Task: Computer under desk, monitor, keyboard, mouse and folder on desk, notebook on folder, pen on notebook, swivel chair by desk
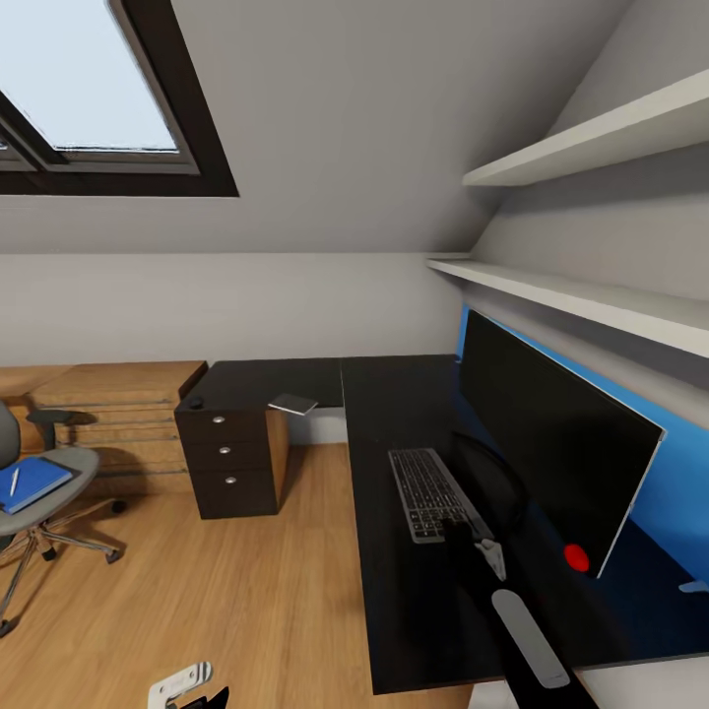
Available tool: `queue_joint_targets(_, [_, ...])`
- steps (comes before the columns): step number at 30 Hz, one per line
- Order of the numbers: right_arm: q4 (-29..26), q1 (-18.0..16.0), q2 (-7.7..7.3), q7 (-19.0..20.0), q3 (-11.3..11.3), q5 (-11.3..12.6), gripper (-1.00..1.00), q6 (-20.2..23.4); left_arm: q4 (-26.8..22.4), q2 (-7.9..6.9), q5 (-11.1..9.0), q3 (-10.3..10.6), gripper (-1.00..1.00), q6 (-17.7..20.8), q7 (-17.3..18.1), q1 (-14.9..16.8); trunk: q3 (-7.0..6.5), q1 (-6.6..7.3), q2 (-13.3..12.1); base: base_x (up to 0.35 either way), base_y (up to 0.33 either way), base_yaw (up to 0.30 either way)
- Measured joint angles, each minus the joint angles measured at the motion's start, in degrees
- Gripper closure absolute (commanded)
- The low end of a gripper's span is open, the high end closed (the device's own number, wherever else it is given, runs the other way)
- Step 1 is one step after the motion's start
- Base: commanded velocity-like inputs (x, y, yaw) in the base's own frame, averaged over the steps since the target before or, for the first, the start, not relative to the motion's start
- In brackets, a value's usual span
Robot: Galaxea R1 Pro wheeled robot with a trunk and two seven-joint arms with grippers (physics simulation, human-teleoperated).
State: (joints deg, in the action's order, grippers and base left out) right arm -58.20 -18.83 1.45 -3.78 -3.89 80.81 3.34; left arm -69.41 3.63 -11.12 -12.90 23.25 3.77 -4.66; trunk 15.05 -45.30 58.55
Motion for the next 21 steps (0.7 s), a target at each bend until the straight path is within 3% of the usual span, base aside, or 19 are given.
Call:
queue_joint_targets(15, [0.66, -0.04, 0.07, -0.02, 0.03, -0.45, 1.0, -0.03, 0.0, 0.0, 0.0, 0.01, -1.0, 0.0, 0.17, 0.0, 0.0, 0.02, 0.0, 0.198, 0.0, 0.0])
queue_joint_targets(21, [0.72, -0.04, 0.09, -0.03, 0.03, -0.51, 1.0, -0.03, 0.0, 0.0, 0.0, 0.0, -1.0, 0.0, 0.15, 0.0, 0.0, 0.0, 0.0, 0.037, 0.0, 0.0])
